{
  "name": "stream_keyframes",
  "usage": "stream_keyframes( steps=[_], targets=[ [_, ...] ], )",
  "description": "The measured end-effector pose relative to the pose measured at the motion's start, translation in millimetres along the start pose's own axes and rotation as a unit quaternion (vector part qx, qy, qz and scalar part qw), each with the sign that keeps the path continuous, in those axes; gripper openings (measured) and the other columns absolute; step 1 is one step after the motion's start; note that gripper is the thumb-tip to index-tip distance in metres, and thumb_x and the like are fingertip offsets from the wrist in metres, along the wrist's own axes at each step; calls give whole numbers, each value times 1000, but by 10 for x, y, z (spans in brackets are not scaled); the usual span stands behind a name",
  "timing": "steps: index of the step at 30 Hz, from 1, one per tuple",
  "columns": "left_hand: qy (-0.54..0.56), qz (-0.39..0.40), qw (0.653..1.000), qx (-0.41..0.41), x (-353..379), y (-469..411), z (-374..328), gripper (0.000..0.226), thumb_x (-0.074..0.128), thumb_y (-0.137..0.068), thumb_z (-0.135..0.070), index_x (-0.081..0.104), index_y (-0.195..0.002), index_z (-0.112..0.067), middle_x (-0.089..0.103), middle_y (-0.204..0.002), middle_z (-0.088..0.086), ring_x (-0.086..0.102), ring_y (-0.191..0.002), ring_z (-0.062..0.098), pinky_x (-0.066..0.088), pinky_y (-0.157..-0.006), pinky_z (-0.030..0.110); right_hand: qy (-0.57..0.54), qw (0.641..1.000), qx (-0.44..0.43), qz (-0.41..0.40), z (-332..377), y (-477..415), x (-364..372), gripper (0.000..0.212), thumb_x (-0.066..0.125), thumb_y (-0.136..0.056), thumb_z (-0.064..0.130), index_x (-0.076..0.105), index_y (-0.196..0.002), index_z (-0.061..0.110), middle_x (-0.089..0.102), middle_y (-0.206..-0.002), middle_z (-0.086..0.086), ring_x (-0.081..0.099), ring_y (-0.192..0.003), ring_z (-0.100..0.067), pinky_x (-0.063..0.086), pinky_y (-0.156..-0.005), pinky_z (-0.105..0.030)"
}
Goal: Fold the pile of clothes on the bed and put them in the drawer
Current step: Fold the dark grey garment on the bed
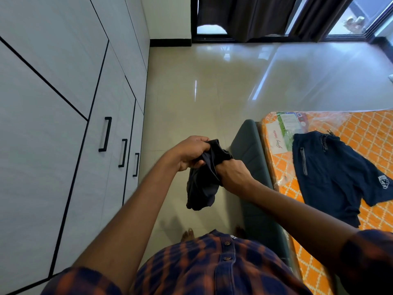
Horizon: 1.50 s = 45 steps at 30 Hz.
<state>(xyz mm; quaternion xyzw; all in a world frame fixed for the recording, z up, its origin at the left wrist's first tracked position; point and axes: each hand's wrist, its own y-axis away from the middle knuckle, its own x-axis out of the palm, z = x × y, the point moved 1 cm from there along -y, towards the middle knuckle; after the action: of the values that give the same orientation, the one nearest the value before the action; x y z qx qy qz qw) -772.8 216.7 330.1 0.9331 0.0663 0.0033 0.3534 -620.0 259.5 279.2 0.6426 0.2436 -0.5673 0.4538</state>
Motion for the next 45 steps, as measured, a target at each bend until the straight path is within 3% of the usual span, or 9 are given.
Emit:
stream_keyframes(
  steps=[5,10,16,21,25,31,39,42,45],
  targets=[
    [73,19,997,-9,-160,-66,-3,31,33,-96,-4,53,-78,-20,45,-61,-4,40,-49,5,28,-40,16,-59,968,-169,-175,-58,116,169,31,60,-86,14,56,-116,9,66,-92,-7,65,-66,-23,56,-48,-33],
    [80,17,997,-4,-199,-114,-57,32,33,-97,-4,56,-81,-20,46,-61,-4,41,-49,5,29,-39,15,-95,983,-108,-114,21,-7,164,32,67,-86,10,65,-119,11,69,-106,-7,64,-88,-31,59,-70,-42],
    [152,-170,974,-5,-578,-229,4,29,41,-96,-1,60,-79,-17,56,-68,3,51,-38,5,39,-35,14,-36,990,-67,-119,-176,56,72,30,40,-91,43,62,-86,24,66,-84,5,48,-83,-15,45,-81,-40],
    [205,-240,948,-37,-732,-323,319,21,46,-90,1,65,-90,-7,65,-84,13,65,-57,20,50,-41,21,6,979,-104,-176,-497,85,-41,31,59,-92,45,75,-105,22,57,-122,-2,48,-118,-22,47,-92,-40],
    [-1,-329,944,7,-701,-363,490,16,47,-76,-2,63,-76,1,66,-79,15,69,-69,29,63,-65,48,-144,975,-56,-159,-696,73,-64,22,73,-89,33,78,-104,17,53,-138,-7,51,-124,-23,48,-100,-35],
    [-61,-211,972,85,-588,-340,552,22,42,-74,5,51,-67,-14,50,-67,3,47,-61,21,37,-53,29,-317,941,27,-111,-765,0,-143,21,81,-79,17,65,-74,29,65,-72,8,65,-69,-13,57,-68,-49],
    [-12,-70,986,149,-471,-225,540,24,56,-83,-25,65,-105,-22,60,-87,-3,51,-56,3,39,-46,21,-673,736,20,-74,-815,111,-127,38,59,-89,-15,49,-124,-4,60,-110,-19,65,-105,-27,59,-88,-38],
    [-170,-18,970,173,-500,-265,600,57,88,-70,-40,62,-120,-31,64,-101,-13,63,-79,-2,50,-59,19,-742,663,65,-73,-817,132,-18,50,53,-93,-13,48,-140,3,63,-117,-9,63,-112,-26,58,-93,-36],
    [-334,-56,918,208,-479,-356,676,30,86,-69,-31,67,-90,-23,66,-81,-8,64,-81,14,50,-70,34,-749,650,99,-80,-811,174,89,43,54,-96,-8,57,-136,7,69,-115,-7,67,-111,-23,58,-91,-34]
  ],
)
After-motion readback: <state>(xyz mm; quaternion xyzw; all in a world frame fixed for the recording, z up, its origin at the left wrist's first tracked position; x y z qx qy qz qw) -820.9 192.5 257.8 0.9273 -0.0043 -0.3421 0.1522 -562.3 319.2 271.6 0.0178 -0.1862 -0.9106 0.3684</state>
